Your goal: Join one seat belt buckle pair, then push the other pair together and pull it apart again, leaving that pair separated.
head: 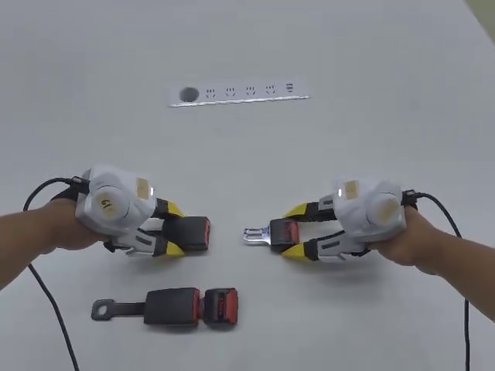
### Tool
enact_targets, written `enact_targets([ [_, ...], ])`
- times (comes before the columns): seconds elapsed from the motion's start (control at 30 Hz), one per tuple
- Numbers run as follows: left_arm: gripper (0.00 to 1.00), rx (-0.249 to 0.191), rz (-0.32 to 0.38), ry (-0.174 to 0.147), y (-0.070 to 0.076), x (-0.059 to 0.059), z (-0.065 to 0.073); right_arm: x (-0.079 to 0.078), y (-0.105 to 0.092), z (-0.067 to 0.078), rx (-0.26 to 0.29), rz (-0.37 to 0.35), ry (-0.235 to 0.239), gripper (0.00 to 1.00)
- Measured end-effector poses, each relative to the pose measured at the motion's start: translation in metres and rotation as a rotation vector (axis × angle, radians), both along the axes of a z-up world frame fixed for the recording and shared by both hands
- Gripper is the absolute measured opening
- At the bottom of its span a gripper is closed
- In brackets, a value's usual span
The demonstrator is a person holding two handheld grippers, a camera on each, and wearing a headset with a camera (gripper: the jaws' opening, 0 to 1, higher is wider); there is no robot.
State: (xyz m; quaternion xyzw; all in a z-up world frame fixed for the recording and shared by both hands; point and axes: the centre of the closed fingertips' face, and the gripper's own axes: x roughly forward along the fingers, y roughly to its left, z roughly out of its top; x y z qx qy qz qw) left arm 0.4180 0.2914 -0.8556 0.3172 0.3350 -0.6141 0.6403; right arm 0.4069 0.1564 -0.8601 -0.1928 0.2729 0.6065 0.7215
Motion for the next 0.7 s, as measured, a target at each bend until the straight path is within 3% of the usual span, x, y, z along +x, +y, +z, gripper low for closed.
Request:
enact_targets([
  [0.57,0.35,0.001,0.009,0.003,0.000,0.000,0.001,0.007,0.054,0.000,0.015,-0.003,-0.011,0.35],
  [0.7,0.35,0.002,0.013,0.003,0.000,0.000,0.001,0.009,0.059,0.000,0.014,0.000,-0.008,0.35],
])
